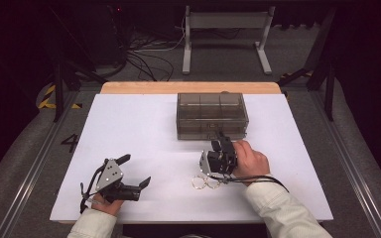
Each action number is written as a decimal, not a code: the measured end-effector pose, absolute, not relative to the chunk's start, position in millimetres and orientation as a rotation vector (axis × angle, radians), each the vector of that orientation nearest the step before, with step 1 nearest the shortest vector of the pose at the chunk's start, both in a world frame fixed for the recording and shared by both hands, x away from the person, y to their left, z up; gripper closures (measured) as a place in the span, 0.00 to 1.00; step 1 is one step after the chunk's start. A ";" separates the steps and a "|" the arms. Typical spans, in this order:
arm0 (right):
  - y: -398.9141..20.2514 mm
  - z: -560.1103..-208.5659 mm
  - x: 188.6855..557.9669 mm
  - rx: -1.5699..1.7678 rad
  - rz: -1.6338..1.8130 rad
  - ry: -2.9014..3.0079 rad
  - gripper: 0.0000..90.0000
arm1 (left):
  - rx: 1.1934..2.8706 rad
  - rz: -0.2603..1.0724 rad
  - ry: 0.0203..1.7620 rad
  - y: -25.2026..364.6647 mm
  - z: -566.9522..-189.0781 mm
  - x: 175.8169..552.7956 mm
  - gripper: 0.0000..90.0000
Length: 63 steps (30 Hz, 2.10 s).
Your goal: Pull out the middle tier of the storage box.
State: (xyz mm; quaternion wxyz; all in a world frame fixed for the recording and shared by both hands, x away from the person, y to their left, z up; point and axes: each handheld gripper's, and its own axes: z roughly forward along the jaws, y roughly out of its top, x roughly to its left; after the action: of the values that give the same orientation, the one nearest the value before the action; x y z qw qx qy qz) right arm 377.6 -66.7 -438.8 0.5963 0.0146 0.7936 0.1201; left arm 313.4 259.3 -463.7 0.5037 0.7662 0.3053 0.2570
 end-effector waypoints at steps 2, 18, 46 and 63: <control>-67.5 -435.9 376.1 0.025 0.295 1.843 0.58 | 1.850 0.620 0.737 259.3 -463.7 313.4 0.01; -78.9 -398.3 369.4 0.048 0.428 1.872 0.58 | 1.851 0.624 0.740 259.5 -463.7 313.7 0.01; -112.8 -354.3 418.4 0.217 0.863 2.447 0.60 | 1.852 0.622 0.738 259.5 -463.7 313.7 0.01; -113.5 -359.3 455.0 0.219 0.812 2.695 0.57 | 1.853 0.621 0.735 259.4 -463.7 313.8 0.01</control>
State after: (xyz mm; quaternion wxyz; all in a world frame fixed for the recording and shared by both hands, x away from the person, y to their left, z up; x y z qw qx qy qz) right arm 455.0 -113.5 -359.3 0.1585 0.0765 0.9426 0.2839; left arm 313.8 259.4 -463.7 0.5029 0.7670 0.3044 0.2573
